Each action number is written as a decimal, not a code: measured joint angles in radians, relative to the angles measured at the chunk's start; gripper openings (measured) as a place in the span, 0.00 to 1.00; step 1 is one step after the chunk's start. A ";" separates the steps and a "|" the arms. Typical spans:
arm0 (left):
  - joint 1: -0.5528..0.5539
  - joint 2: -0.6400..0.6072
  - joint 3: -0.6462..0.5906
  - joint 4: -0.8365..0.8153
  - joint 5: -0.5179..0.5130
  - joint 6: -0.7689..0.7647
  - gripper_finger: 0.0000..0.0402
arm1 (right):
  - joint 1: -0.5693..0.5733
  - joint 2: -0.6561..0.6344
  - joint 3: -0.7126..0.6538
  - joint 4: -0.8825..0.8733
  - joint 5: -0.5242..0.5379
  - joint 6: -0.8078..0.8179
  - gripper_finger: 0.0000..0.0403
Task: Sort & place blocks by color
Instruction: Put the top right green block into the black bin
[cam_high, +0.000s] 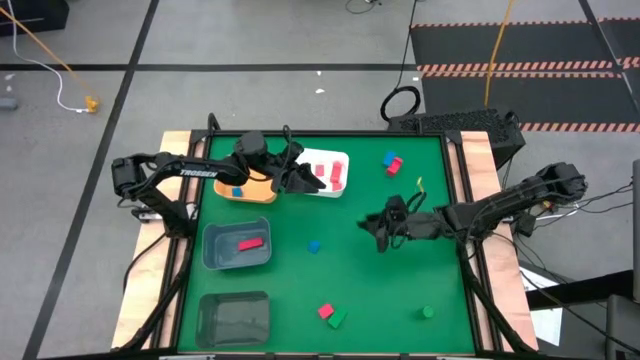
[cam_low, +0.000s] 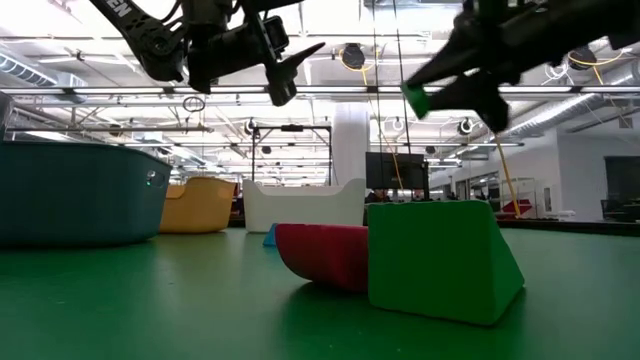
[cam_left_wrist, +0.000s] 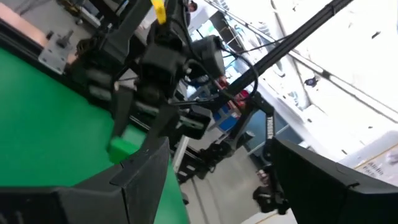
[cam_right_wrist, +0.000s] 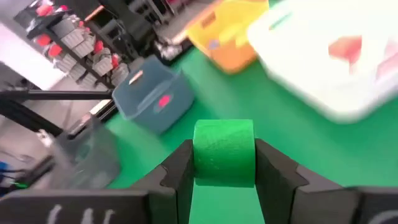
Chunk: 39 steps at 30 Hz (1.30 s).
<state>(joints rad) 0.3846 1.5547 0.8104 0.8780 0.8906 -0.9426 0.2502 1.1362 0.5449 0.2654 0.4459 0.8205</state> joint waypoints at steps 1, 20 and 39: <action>-0.004 0.000 0.000 0.000 0.000 -0.021 0.70 | -0.019 0.000 0.000 0.025 0.000 -0.072 0.28; -0.130 0.000 0.000 -0.028 -0.407 -0.103 0.71 | -0.208 -0.001 0.000 0.468 -0.198 -0.723 0.28; -0.196 0.003 0.000 -0.066 -0.702 -0.394 0.71 | -0.284 0.003 0.001 0.510 -0.321 -0.795 0.30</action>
<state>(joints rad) 0.1884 1.5578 0.8104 0.8123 0.1888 -1.3367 -0.0336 1.1392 0.5461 0.7757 0.1253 0.0259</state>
